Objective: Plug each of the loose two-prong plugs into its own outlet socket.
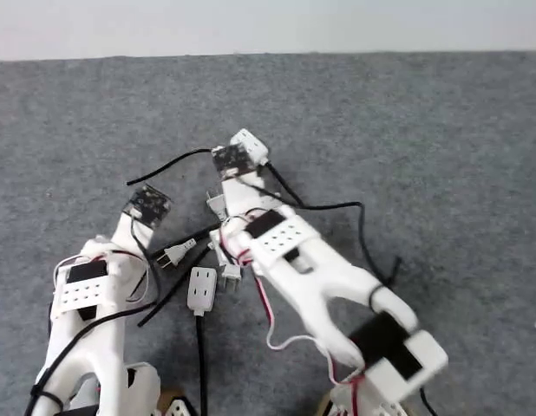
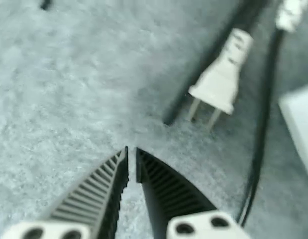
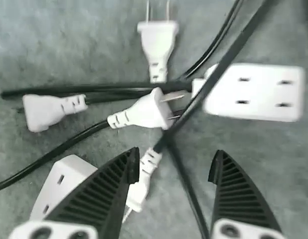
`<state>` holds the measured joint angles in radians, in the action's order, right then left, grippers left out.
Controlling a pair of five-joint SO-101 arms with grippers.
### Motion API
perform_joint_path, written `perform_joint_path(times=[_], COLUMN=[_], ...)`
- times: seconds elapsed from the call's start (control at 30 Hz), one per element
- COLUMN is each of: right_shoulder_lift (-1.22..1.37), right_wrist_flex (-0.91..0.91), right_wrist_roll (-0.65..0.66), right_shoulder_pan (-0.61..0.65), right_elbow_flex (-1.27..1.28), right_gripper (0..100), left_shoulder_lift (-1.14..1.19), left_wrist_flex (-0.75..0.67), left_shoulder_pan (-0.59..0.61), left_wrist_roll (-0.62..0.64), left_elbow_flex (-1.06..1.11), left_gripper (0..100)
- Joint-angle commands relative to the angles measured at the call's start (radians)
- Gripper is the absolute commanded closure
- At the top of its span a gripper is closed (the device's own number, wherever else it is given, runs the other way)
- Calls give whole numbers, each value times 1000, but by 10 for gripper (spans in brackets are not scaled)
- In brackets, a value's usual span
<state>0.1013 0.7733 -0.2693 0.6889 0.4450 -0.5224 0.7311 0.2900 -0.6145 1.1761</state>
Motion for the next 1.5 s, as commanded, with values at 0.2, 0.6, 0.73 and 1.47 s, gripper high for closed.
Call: perform_joint_path(times=[0.2, 0.6, 0.73, 1.47], right_shoulder_lift=[188, 202, 209, 197], right_wrist_flex=[124, 202, 200, 355], right_wrist_roll=[-17, -40, -38, 198], right_shoulder_pan=[38, 42, 41, 41], right_elbow_flex=[-253, -285, -285, -387], right_gripper=[768, 880, 887, 988], left_shoulder_lift=[-20, -20, -20, -20], left_wrist_flex=[-35, -35, -35, -35], left_shoulder_pan=[43, 43, 43, 43], left_wrist_roll=[57, 55, 55, 55], left_elbow_flex=[-10, -10, -10, -8], left_gripper=[788, 794, 794, 794])
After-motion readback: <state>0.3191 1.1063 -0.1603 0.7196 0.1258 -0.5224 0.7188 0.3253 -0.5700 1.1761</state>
